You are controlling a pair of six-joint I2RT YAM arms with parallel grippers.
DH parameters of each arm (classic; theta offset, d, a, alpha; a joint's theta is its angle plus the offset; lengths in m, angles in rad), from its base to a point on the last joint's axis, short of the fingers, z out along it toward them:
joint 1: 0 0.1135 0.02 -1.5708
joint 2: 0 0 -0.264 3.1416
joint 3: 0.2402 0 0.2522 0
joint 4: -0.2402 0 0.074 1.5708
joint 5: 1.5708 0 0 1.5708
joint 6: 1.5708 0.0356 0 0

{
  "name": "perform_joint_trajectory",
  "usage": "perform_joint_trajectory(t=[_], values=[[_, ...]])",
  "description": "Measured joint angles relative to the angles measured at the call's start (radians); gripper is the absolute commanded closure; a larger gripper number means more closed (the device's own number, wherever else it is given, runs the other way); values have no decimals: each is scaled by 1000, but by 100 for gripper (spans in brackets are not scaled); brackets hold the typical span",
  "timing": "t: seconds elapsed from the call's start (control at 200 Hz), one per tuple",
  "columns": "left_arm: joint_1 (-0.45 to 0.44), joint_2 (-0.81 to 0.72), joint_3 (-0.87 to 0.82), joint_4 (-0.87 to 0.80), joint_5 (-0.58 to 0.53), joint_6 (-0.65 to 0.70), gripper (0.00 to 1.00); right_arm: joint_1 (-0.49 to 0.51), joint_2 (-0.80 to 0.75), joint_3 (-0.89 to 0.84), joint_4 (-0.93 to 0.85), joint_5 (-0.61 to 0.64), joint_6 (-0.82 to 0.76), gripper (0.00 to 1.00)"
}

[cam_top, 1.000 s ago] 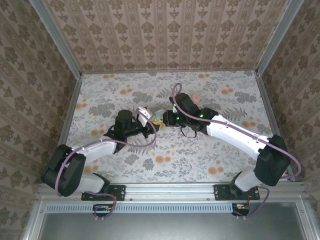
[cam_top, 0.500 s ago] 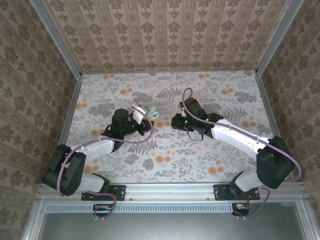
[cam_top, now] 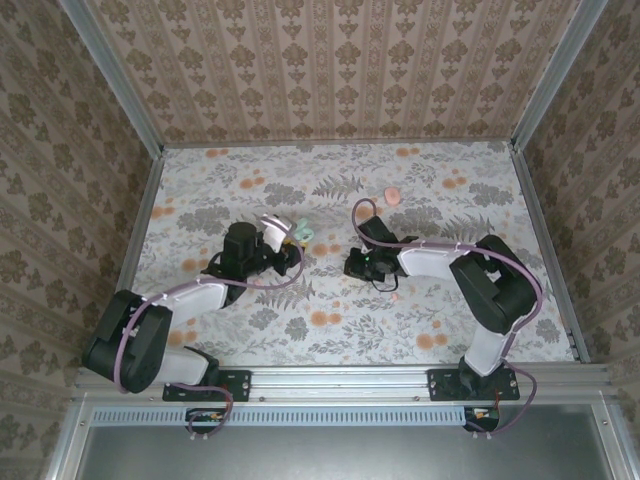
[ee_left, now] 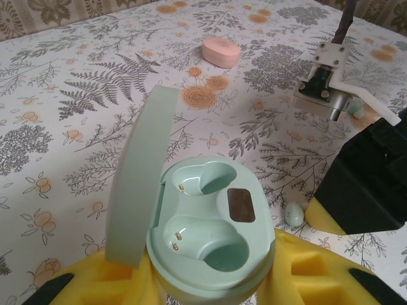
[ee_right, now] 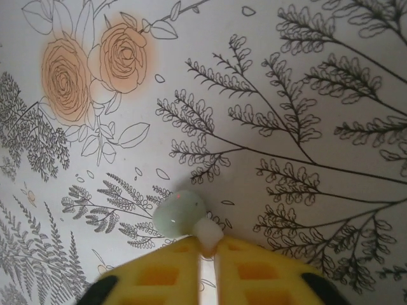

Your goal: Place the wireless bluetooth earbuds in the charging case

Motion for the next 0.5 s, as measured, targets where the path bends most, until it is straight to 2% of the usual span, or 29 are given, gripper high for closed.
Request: perform_joint_trajectory(t=[0.135,0.295,0.385,0.5], values=[[0,-19,-4,0,-5,0,88,0,-29,-10,3,-14,16,64],[0,-23,-5,0,-6,0,88,0,-152,-13,-74,-10,10,61],[0,-23,-9,0,-9,0,88,0,-206,8,-133,-8,-16,63],[0,-23,-10,0,-8,0,88,-1,-185,90,-205,-10,-94,70]])
